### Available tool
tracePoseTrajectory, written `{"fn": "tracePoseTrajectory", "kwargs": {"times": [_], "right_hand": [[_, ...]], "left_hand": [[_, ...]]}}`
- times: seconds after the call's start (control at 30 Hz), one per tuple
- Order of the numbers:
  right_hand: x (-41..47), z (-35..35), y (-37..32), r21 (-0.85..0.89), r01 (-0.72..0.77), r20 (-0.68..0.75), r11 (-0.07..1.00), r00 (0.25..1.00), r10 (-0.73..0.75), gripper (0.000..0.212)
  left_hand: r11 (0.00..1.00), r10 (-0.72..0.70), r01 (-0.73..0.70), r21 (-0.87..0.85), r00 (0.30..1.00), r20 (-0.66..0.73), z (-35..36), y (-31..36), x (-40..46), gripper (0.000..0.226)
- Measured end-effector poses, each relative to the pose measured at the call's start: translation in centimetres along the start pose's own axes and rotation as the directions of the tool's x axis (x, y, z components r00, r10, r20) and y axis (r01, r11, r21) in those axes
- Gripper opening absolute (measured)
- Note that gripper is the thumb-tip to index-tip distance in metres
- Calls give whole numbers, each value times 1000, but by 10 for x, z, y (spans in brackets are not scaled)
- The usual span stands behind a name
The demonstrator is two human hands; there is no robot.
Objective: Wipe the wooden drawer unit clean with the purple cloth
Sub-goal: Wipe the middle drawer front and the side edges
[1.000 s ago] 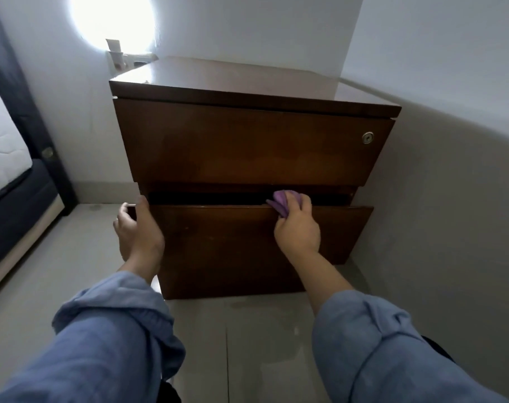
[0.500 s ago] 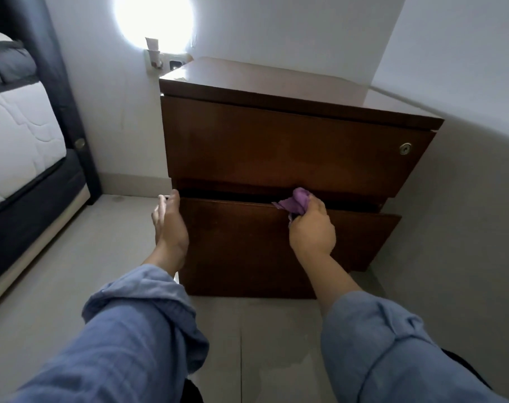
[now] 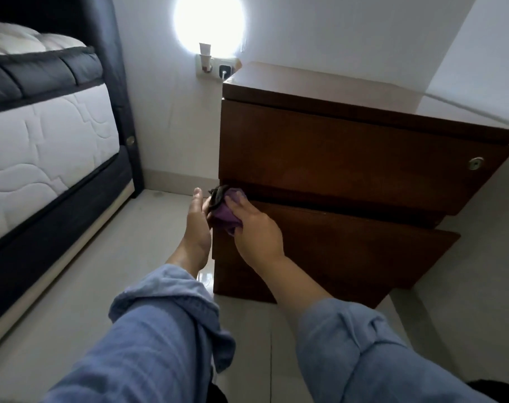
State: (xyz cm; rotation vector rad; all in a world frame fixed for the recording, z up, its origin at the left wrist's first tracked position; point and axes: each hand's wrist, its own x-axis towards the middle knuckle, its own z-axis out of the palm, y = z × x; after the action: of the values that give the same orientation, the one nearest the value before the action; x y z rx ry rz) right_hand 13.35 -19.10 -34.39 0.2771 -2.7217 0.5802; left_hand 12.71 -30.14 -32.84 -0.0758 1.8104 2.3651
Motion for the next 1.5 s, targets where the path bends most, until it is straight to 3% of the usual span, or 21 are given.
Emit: {"fn": "tracePoseTrajectory", "kwargs": {"times": [0.1, 0.17, 0.27, 0.37, 0.43, 0.6, 0.83, 0.97, 1.13, 1.2, 1.37, 1.5], "right_hand": [[-9, 10, 8, -238, 150, -134, 960, 974, -185, 57], [-16, 13, 26, -436, 212, -189, 875, 929, -319, 54], [-19, 14, 66, -652, 260, -139, 713, 883, -449, 62], [-17, 23, 92, -722, 282, -93, 632, 866, -492, 62], [-11, 32, 96, -735, 279, -117, 618, 846, -521, 58], [23, 48, 89, -689, 288, -222, 665, 790, -571, 47], [58, 75, 101, -800, 435, -1, 413, 688, -726, 51], [57, 83, 100, -720, 517, -1, 463, 667, -745, 40], [48, 54, 81, -465, 603, -23, 648, 724, -690, 33], [37, 43, 79, -409, 644, -38, 647, 696, -717, 32], [12, 23, 79, -462, 656, -12, 597, 668, -744, 11], [-1, 9, 84, -483, 653, -2, 583, 665, -747, 10]], "left_hand": [[999, -16, 14, 44, 999, 33, -8, -1, -1, 62], [998, -5, 2, 60, 999, 36, -12, -7, 2, 62], [996, 41, -35, 83, 997, -67, -10, -17, 12, 65], [996, 59, -46, 73, 981, -184, -4, -27, 20, 91], [997, 60, -52, 51, 984, -169, 0, -35, 30, 101], [993, 116, -112, 28, 978, -174, 1, -40, 46, 93], [973, 230, -208, 102, 924, -305, -3, -46, 64, 72], [968, 248, -212, 137, 901, -357, -2, -49, 64, 62], [959, 225, -149, 242, 918, -328, 2, -36, 53, 38], [951, 224, -142, 275, 930, -293, 0, -35, 50, 37], [943, 228, -147, 298, 939, -258, -1, -35, 46, 38], [940, 234, -157, 303, 943, -238, 5, -43, 48, 58]]}}
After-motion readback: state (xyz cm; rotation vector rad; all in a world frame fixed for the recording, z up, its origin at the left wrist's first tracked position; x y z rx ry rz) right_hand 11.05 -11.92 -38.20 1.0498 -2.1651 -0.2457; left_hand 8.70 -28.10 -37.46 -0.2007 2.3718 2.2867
